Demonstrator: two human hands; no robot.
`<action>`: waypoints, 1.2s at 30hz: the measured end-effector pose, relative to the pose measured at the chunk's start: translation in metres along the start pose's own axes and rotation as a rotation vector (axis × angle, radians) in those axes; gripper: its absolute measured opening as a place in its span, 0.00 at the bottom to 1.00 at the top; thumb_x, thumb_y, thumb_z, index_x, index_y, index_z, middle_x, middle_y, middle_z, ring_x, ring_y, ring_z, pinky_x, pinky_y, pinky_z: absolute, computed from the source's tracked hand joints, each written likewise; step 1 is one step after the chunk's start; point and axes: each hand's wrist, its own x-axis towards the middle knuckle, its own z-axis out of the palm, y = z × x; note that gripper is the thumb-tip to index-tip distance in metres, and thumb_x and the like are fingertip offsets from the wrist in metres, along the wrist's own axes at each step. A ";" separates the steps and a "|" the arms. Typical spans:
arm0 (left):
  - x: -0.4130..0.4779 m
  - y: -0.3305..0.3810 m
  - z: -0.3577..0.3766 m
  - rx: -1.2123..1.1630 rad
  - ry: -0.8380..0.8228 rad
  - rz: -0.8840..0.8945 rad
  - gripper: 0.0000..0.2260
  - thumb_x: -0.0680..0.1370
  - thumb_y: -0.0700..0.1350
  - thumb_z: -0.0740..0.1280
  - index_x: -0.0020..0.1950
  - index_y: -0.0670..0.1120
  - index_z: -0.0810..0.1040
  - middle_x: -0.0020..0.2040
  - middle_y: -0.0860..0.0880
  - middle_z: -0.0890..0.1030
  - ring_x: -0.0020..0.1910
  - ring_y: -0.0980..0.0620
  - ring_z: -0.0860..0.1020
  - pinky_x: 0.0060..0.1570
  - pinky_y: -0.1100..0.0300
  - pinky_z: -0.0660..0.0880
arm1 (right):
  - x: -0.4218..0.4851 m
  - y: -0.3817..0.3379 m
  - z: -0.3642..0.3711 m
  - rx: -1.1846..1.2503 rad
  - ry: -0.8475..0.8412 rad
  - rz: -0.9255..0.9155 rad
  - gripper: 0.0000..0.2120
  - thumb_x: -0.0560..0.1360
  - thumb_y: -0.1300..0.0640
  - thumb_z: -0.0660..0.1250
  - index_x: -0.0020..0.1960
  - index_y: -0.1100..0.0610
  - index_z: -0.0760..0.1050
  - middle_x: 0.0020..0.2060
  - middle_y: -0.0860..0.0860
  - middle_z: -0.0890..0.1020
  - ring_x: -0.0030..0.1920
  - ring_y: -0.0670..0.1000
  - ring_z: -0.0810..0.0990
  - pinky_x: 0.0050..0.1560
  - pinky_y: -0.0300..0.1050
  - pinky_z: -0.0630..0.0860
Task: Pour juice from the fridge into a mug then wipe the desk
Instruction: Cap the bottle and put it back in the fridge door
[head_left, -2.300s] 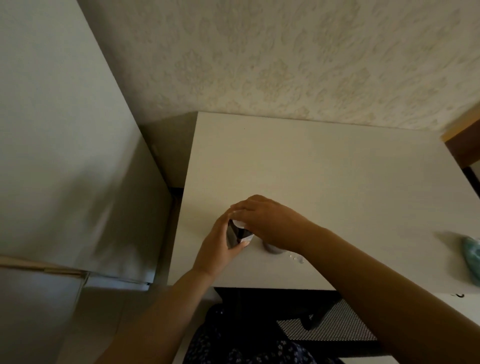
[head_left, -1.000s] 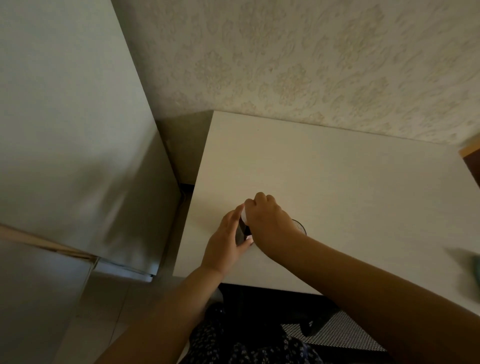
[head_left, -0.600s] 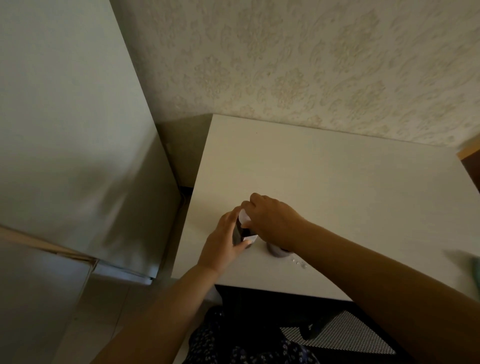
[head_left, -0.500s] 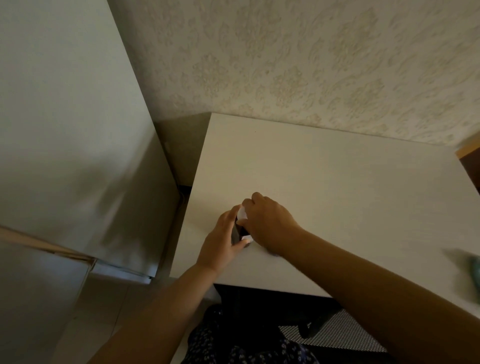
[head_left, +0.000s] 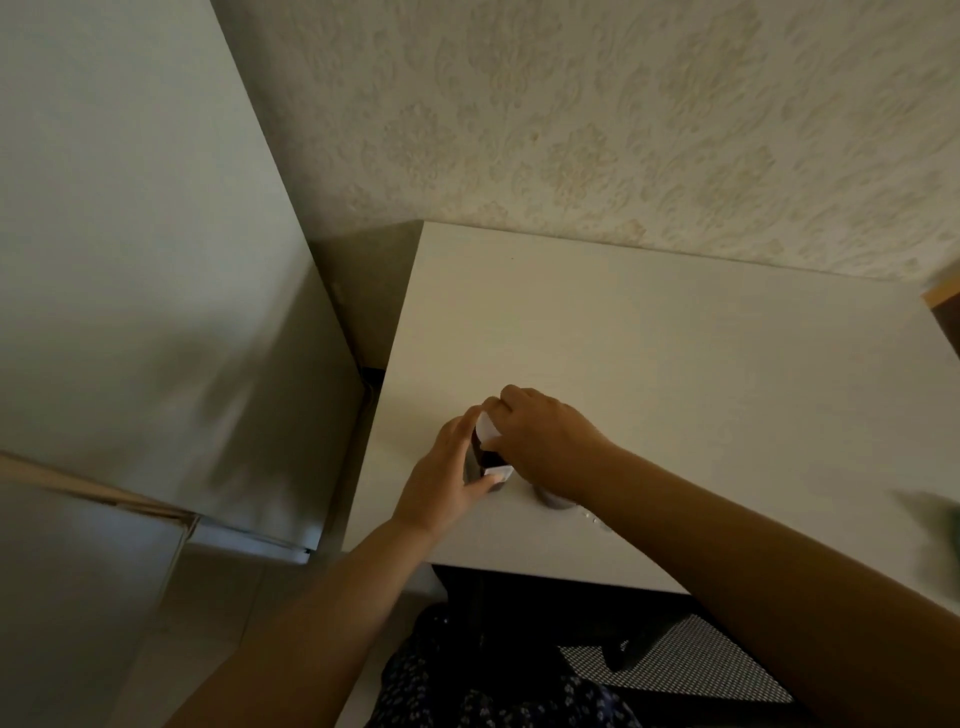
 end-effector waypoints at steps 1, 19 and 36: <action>0.000 0.001 0.000 0.003 -0.003 0.000 0.36 0.72 0.52 0.72 0.75 0.50 0.56 0.71 0.49 0.68 0.64 0.50 0.73 0.58 0.64 0.71 | 0.000 -0.004 0.002 -0.003 -0.010 0.031 0.18 0.77 0.59 0.62 0.65 0.60 0.67 0.56 0.57 0.72 0.55 0.54 0.73 0.49 0.44 0.72; 0.002 0.001 0.000 -0.080 -0.015 0.010 0.36 0.70 0.51 0.74 0.72 0.51 0.59 0.69 0.51 0.70 0.67 0.55 0.70 0.65 0.65 0.69 | -0.030 0.007 0.015 0.093 0.090 0.053 0.29 0.78 0.43 0.57 0.75 0.52 0.54 0.76 0.52 0.57 0.75 0.54 0.56 0.72 0.50 0.55; -0.016 -0.002 -0.022 -0.058 0.124 0.000 0.33 0.70 0.48 0.75 0.71 0.51 0.64 0.67 0.55 0.70 0.67 0.62 0.66 0.62 0.76 0.63 | -0.049 0.000 0.022 0.415 0.208 0.345 0.22 0.78 0.45 0.58 0.71 0.49 0.63 0.71 0.47 0.66 0.71 0.50 0.63 0.70 0.46 0.57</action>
